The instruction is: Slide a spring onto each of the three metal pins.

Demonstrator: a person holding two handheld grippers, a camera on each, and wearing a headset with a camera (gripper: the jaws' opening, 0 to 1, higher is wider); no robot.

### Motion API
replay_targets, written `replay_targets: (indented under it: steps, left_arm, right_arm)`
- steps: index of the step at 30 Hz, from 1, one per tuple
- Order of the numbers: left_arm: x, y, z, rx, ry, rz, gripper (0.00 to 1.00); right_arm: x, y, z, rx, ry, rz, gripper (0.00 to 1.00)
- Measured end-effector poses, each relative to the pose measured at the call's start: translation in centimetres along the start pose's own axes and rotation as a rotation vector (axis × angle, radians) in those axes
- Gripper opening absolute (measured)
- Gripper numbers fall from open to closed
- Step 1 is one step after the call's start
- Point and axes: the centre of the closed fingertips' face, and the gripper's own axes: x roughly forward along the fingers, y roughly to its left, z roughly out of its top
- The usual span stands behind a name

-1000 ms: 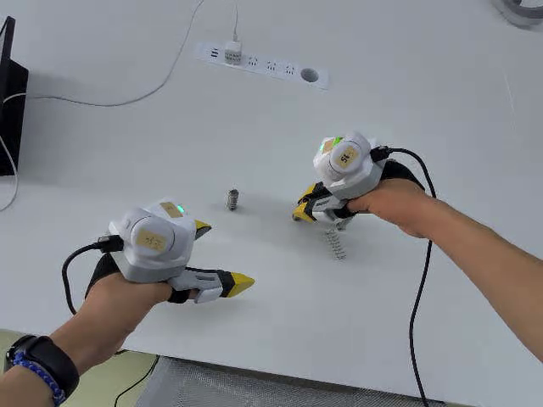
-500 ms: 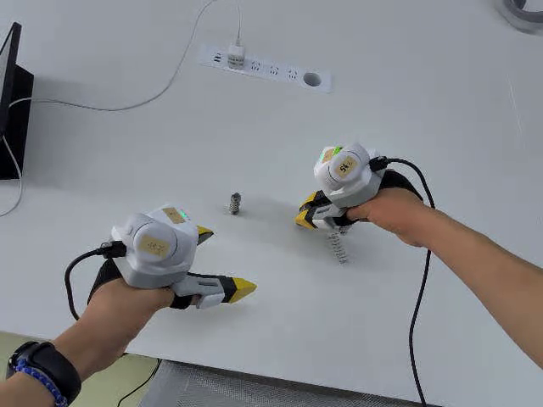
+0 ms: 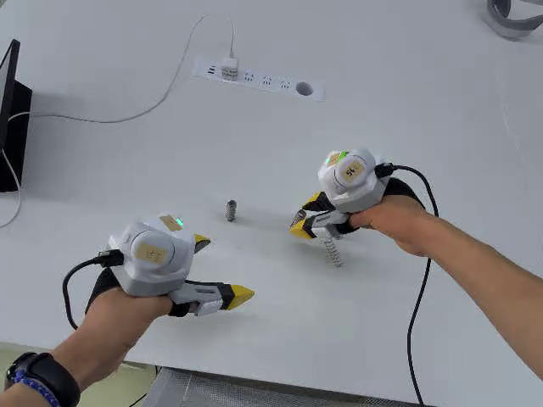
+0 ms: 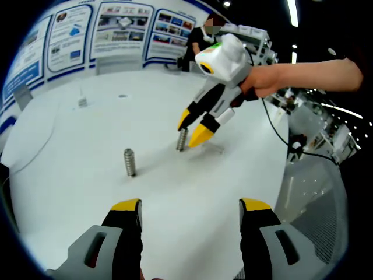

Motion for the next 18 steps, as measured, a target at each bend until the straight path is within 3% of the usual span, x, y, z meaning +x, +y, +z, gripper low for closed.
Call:
replay_targets:
  steps: [4,8,18]
  left_arm:
    - [-0.3,0.0,0.0,-0.007,-0.004,0.01,0.69]
    - [-0.5,-0.1,0.1,-0.007,-0.005,0.013,0.69]
    - [-0.8,-0.5,0.4,-0.001,-0.006,0.015,0.69]
  right_arm:
    - [-0.5,0.0,-0.7,0.016,-0.004,-0.033,0.38]
    - [-1.2,0.7,-1.0,0.08,-0.042,-0.024,0.41]
    - [-2.5,2.6,-2.3,0.135,-0.089,-0.037,0.47]
